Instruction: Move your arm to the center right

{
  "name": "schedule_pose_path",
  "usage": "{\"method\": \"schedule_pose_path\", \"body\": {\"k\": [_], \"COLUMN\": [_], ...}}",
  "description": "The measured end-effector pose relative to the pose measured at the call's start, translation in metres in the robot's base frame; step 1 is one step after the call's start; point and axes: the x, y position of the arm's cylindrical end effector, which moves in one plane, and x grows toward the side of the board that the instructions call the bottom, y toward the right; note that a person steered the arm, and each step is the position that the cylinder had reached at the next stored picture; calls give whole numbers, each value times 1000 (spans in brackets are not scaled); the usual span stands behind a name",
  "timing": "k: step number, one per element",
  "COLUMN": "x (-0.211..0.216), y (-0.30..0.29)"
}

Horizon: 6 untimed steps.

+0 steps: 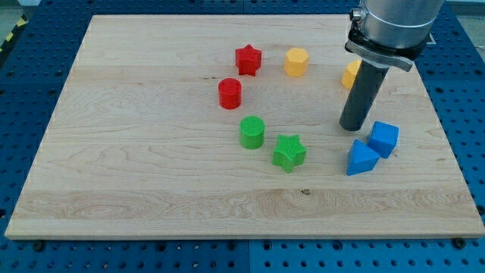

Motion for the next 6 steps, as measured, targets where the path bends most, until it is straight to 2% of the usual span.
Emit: {"method": "schedule_pose_path", "body": {"k": [2,3,6], "x": [-9,-39,-48], "y": [3,8,65]}}
